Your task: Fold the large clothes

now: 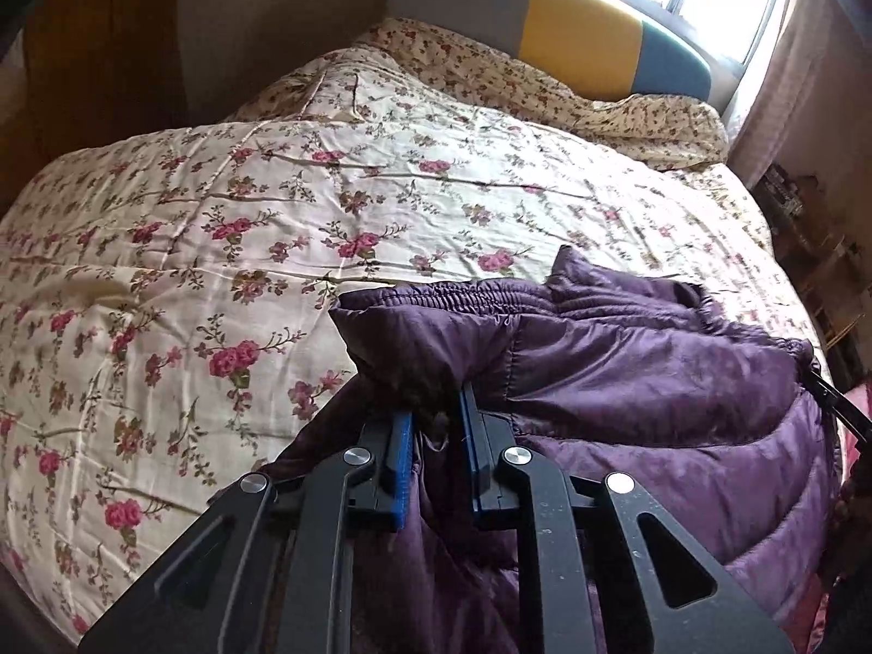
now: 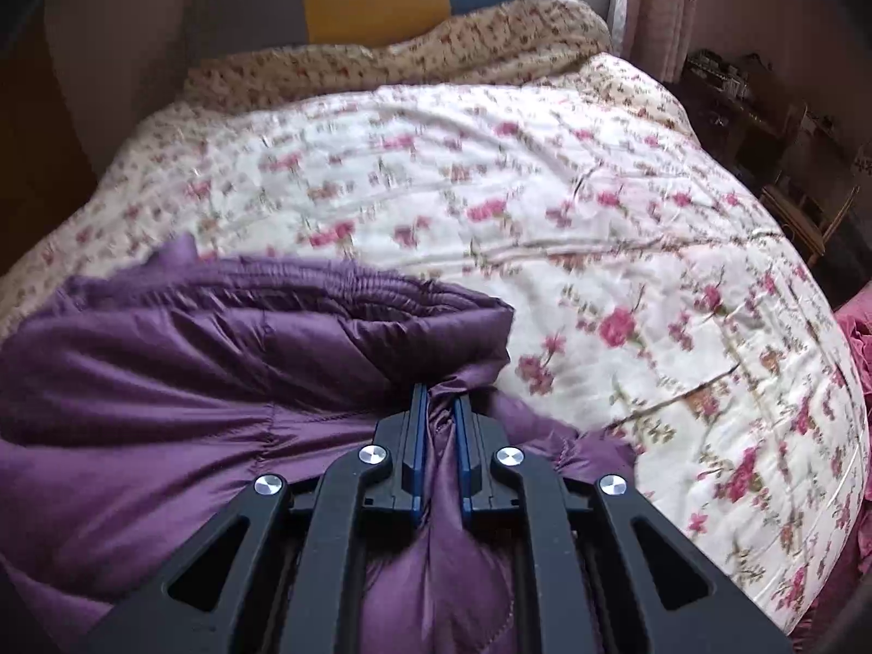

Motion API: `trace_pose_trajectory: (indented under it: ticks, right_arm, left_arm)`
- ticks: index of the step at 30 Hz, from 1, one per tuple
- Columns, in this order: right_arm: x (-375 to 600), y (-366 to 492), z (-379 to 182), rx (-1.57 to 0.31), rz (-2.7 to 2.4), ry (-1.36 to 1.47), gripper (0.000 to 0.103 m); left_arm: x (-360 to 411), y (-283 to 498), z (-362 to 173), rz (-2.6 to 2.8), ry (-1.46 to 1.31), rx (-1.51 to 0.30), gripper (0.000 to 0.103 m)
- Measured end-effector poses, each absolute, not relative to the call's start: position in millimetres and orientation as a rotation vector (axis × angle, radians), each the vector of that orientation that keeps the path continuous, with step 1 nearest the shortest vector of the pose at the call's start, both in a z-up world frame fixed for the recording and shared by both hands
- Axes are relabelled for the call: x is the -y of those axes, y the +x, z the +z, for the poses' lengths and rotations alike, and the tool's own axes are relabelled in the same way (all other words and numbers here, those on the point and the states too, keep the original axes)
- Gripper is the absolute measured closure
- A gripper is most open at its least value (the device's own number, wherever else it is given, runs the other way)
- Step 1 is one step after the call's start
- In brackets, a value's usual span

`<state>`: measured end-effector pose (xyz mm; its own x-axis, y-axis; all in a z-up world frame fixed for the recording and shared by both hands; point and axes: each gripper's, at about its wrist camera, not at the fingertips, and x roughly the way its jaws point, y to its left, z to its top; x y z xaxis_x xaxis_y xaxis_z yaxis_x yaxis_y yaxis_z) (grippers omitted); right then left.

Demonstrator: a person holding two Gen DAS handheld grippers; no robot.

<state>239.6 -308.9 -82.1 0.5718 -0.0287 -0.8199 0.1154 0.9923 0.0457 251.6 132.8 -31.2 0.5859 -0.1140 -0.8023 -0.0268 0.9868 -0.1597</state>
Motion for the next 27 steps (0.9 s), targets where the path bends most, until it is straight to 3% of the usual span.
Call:
trace_pose_trajectory:
  ticks: [12, 14, 16, 19, 22, 24, 27]
  right_arm:
    - [302.9, 239.3, -84.7, -0.970, -0.140, 0.040, 0.091]
    - [302.8, 236.8, -79.7, -0.963, -0.153, 0.043, 0.084]
    - [304.2, 232.1, -71.8, -0.946, -0.165, 0.062, 0.067]
    - [296.1, 219.3, -53.8, -0.892, -0.151, 0.068, 0.065]
    - [281.2, 208.5, -39.7, -0.855, -0.121, 0.066, 0.063]
    - [268.2, 199.0, -30.0, -0.827, -0.083, 0.071, 0.064]
    - [243.6, 183.7, -18.1, -0.785, -0.029, 0.052, 0.063]
  left_arm:
    - [-120.5, 257.2, -68.9, -0.023, -0.132, -0.916, 0.088]
    - [-122.1, 256.7, -68.5, -0.026, -0.142, -0.916, 0.088]
    - [-121.5, 256.4, -66.3, -0.022, -0.135, -0.920, 0.088]
    - [-122.4, 255.5, -62.6, -0.019, -0.145, -0.922, 0.086]
    - [-126.5, 251.5, -54.7, -0.014, -0.179, -0.914, 0.070]
    - [-128.3, 244.3, -45.2, -0.002, -0.197, -0.885, 0.046]
    - [-129.2, 234.0, -31.5, -0.006, -0.222, -0.849, 0.045]
